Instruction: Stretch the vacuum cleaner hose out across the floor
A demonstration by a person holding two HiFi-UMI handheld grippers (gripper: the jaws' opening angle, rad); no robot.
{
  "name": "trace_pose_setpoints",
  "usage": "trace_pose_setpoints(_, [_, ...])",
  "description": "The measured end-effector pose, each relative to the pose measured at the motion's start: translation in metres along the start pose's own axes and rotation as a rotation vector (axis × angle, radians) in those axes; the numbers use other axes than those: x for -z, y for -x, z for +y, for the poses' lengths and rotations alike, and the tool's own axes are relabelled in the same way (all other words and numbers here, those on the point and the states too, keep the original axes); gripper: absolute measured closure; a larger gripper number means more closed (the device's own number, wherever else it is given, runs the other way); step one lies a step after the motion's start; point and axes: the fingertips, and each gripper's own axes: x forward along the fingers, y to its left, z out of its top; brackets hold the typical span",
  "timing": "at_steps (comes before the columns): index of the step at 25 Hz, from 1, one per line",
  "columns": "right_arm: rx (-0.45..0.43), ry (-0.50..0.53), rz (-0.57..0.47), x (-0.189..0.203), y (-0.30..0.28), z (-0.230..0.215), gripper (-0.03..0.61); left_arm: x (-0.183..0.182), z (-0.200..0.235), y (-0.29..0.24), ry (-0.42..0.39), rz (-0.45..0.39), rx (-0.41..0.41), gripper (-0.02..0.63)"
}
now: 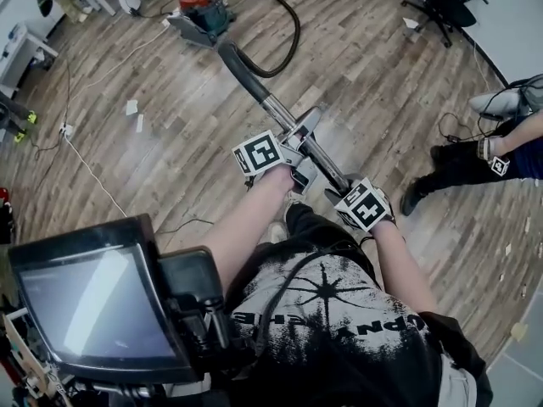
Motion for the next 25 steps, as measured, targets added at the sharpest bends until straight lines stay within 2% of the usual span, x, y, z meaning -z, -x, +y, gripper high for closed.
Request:
trace_pose_setpoints(7, [0.025,-0.036,0.029,0.048,0.017,0.04,0.491,0.055,-0.016,0.024,0.035,0.028,0.013,0.575])
trace_pose_setpoints(15, [0.029,-0.023,0.001,0.087,0.045,0.041,0.489,0.1,-0.04,0.013,0.005,0.027,0.009,0.575])
trace_pose_setpoints(25, [-0.011,0.021,0.011,0.199,0.097,0.043,0.491,0.212,-0.063,-0.002,0.001,-0.027,-0.02,0.575])
